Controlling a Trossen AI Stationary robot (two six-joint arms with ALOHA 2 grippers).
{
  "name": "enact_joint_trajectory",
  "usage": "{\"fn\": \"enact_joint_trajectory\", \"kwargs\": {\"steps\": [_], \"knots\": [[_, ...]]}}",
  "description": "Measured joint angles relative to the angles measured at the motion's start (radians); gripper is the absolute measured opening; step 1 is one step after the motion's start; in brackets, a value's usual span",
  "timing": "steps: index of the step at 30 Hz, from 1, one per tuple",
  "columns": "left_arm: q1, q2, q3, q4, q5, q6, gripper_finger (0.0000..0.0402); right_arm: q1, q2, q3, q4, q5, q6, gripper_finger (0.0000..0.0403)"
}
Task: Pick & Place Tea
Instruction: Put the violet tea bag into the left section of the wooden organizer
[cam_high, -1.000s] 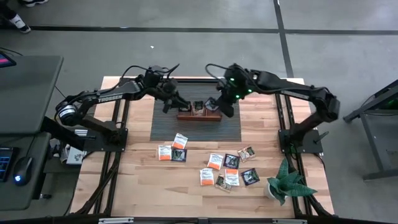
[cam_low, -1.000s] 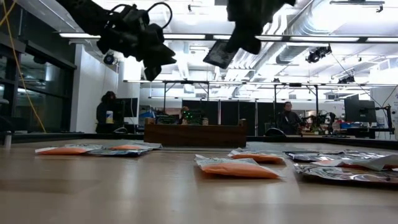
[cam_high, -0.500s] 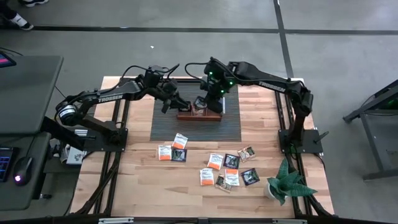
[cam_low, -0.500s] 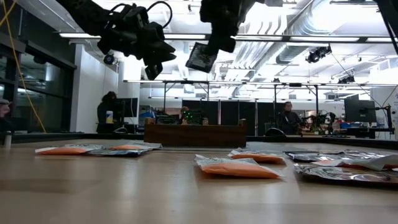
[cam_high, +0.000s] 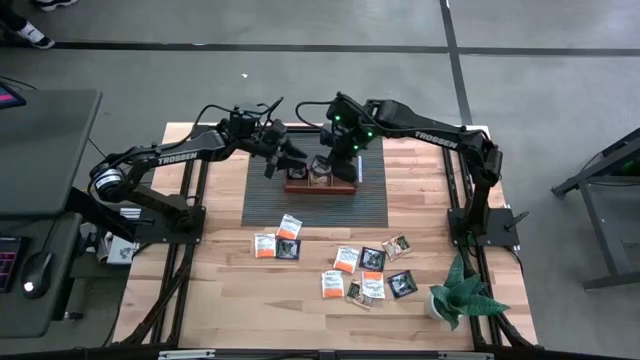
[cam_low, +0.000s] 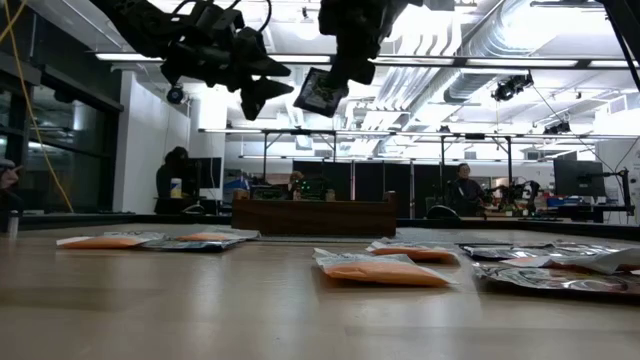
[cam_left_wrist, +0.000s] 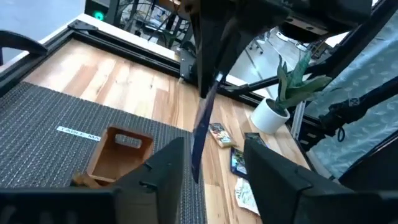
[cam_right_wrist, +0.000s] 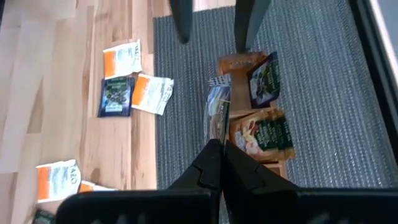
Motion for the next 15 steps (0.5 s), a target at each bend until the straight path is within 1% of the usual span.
{"fn": "enact_joint_trajectory", "kwargs": {"steps": [5, 8, 15], "knots": [[0.0, 0.004, 0.0, 0.001, -0.054, 0.0, 0.0188, 0.001, 0.0, 0.0, 0.044, 0.0, -0.001, 0.0], [0.0, 0.004, 0.0, 0.013, -0.079, -0.003, 0.019, 0.0, 0.0, 0.0, 0.065, 0.0, 0.007, 0.0], [0.0, 0.004, 0.0, 0.054, -0.087, -0.021, 0.019, 0.001, 0.017, 0.0, 0.087, -0.009, 0.013, 0.0]]}}
